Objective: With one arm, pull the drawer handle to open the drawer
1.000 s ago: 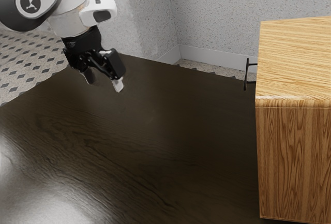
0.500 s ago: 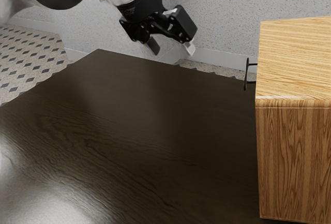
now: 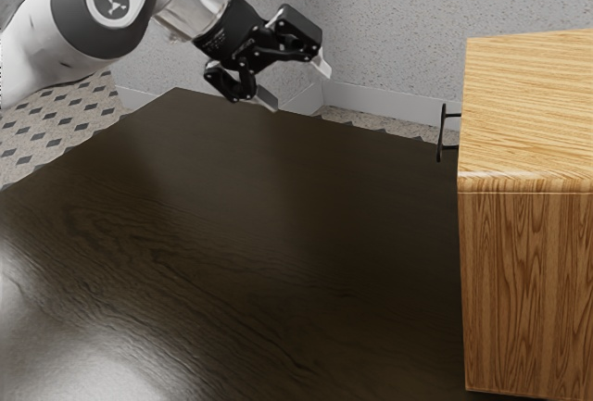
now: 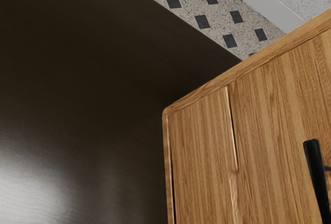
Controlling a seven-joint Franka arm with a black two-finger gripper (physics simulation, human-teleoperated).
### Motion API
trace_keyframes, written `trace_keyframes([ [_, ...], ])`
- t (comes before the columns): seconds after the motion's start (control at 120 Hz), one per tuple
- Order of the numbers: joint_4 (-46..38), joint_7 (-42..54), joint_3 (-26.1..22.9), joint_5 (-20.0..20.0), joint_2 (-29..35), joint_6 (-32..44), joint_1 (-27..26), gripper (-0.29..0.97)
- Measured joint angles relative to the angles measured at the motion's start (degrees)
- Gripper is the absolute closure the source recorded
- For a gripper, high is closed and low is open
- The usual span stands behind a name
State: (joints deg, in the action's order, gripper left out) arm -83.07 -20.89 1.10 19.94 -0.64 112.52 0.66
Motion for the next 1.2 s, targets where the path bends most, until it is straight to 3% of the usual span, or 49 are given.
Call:
trace_keyframes([
  [0.192, -2.1, -1.8, -1.3, 0.5, -0.7, 3.3, -1.1, 0.00],
  [0.508, -3.8, -3.9, -1.1, 0.8, -1.0, 6.0, -12.2, 0.00],
  [0.658, -4.4, -4.5, -1.0, 0.8, -1.0, 6.5, -15.0, 0.00],
  [1.1, -4.2, -5.7, -1.2, 0.7, -2.0, 7.7, -6.7, 0.00],
  [1.2, -2.7, -5.9, -1.5, 0.6, -3.8, 8.4, -6.9, 0.00],
])
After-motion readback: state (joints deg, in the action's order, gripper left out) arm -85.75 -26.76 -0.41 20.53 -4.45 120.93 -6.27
